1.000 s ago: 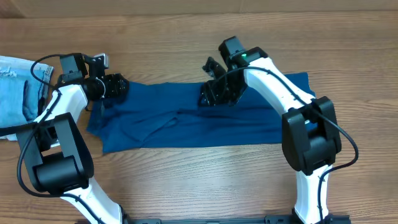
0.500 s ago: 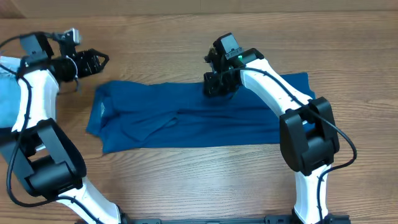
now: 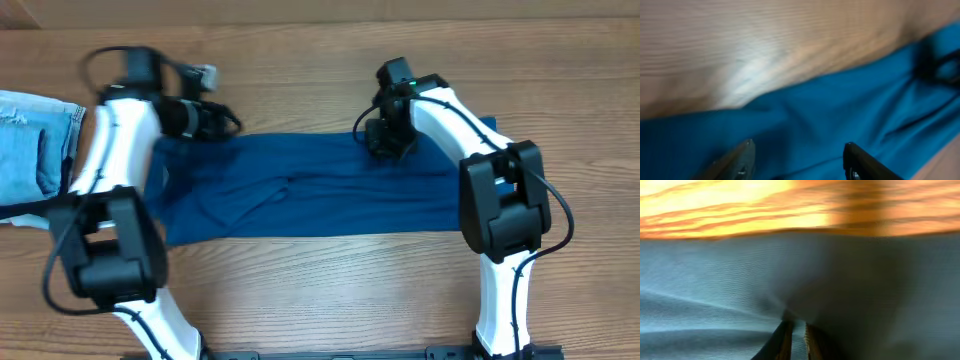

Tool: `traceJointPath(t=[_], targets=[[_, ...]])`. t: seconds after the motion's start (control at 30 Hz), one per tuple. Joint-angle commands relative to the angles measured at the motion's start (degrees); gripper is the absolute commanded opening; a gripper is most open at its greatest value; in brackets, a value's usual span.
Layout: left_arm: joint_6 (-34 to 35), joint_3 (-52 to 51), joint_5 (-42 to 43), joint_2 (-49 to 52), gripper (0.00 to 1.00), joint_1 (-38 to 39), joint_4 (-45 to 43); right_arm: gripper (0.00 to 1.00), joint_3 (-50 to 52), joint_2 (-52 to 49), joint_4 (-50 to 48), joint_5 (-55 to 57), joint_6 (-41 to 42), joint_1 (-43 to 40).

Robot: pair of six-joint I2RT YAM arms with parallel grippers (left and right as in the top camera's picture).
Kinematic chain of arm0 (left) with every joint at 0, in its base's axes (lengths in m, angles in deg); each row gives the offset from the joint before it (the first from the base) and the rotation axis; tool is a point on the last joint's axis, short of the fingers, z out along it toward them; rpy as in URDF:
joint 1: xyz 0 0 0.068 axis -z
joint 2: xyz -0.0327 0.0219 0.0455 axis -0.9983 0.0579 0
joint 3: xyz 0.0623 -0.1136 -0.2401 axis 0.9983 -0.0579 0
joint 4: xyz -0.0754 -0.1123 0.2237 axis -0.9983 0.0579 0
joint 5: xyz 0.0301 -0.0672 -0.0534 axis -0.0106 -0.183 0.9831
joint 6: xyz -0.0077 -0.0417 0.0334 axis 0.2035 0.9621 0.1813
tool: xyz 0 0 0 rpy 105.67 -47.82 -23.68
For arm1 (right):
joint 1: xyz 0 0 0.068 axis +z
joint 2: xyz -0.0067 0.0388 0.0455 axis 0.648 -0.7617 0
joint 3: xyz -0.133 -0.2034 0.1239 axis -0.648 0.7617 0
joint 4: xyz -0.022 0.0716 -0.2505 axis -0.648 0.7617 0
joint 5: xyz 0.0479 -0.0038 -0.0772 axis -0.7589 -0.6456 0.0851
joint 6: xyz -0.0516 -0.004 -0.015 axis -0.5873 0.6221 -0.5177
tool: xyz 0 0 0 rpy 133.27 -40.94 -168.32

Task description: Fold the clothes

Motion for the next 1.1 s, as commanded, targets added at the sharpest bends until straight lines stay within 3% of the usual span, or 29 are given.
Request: traceJointPath(t=[0.0,0.2,0.33,0.7,0.9,1.07], targets=[[0.4,-6.8,-12.6,0.6,0.61,3.4,-4.9,0.15,0.4,-2.4,2.0,4.2,0.5,-4.7],[1.4,-9.8,-16.5,6.5,0.55,3.3,-6.3,0.15,0.4,-2.4,4.7,5.1,-0.2,-9.7],[5.0,-9.7,-16.7,7.9,0.54,1.5,-7.6,0.15,0.4,-2.4,6.6,14.1,-0.2,-14.0],[6.3,-2.5,-16.0,7.9,0.51,-6.3,-2.0,0.18,0.3,-2.4,8.3,14.2,0.5,-37.5],[6.3,0.7,-13.8,7.9,0.50,-6.2,-1.2,0.35,-2.6,-2.1,8.8,6.4,-3.2,-40.0],[4.4,8.3,-3.4,7.7,0.52,-6.0,3.7,0.52,-8.4,1.0,10.6,-8.6,-8.1,-38.6]])
